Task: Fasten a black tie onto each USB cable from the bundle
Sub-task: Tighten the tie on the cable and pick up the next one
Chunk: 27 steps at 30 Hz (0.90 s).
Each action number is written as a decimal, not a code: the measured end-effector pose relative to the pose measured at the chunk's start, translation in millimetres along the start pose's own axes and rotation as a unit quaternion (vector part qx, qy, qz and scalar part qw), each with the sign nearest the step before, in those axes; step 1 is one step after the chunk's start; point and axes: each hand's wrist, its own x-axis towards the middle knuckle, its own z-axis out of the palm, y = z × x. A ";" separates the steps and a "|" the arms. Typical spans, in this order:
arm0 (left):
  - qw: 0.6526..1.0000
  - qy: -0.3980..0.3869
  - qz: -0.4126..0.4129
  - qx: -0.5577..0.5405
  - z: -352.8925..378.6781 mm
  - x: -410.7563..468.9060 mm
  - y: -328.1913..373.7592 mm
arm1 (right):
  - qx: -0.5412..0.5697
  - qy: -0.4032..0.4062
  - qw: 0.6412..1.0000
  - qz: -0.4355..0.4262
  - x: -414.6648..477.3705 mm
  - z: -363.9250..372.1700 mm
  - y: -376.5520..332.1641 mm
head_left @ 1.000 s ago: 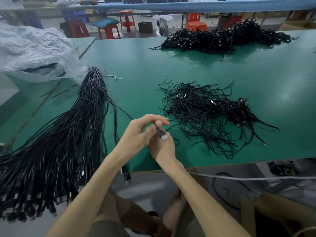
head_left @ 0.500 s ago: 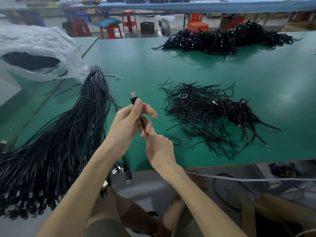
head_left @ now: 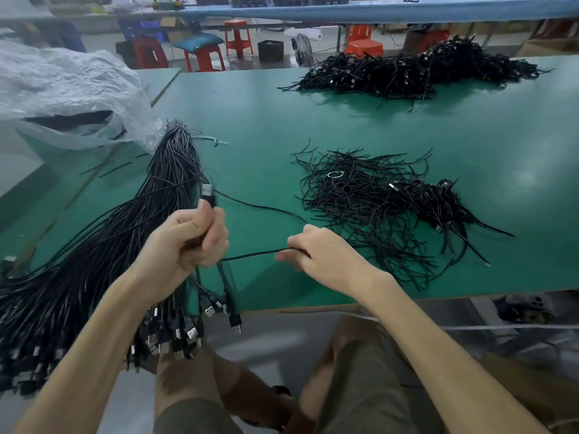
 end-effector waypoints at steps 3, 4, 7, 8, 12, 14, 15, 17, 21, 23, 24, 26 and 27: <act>0.985 -0.061 -0.069 0.146 7.7 5.0 -3.3 | 0.063 0.029 0.998 0.006 8.6 -10.7 -4.7; 0.973 -0.075 -0.082 0.202 13.0 8.3 -6.4 | 0.091 0.046 0.995 0.007 12.6 -13.5 -8.6; 0.953 -0.036 -0.056 0.296 29.7 15.9 -21.5 | 0.184 0.103 0.977 -0.011 23.6 -21.7 -25.6; 0.955 0.007 -0.032 0.296 34.1 17.3 -27.2 | 0.215 0.120 0.969 -0.019 26.1 -23.2 -31.2; 0.939 0.207 0.050 0.270 38.5 20.2 -43.3 | 0.319 0.146 0.936 -0.025 27.4 -13.5 -49.6; 0.954 0.204 0.054 0.212 41.0 23.2 -46.4 | 0.341 0.151 0.927 -0.033 24.2 -1.3 -59.5; 0.971 0.191 0.043 0.139 44.6 24.5 -45.9 | 0.359 0.156 0.920 -0.034 22.8 4.7 -63.7; 0.986 0.162 0.015 -0.033 53.0 25.8 -44.2 | 0.407 0.162 0.898 -0.027 20.0 15.9 -68.2; 0.968 0.186 0.041 -0.165 58.4 30.8 -37.3 | 0.425 0.145 0.893 -0.014 12.8 39.9 -67.9; 0.944 0.206 0.049 -0.254 56.9 33.3 -27.6 | 0.431 0.149 0.890 0.013 11.1 49.0 -64.7; 0.931 0.208 0.054 -0.295 54.2 33.0 -21.9 | 0.432 0.155 0.888 0.033 11.0 51.6 -62.2; 0.921 0.199 0.062 -0.328 46.4 29.1 -11.6 | 0.436 0.159 0.883 0.065 13.2 53.6 -56.8; 0.926 0.185 0.057 -0.323 43.1 26.5 -8.0 | 0.435 0.160 0.883 0.075 15.0 51.9 -54.5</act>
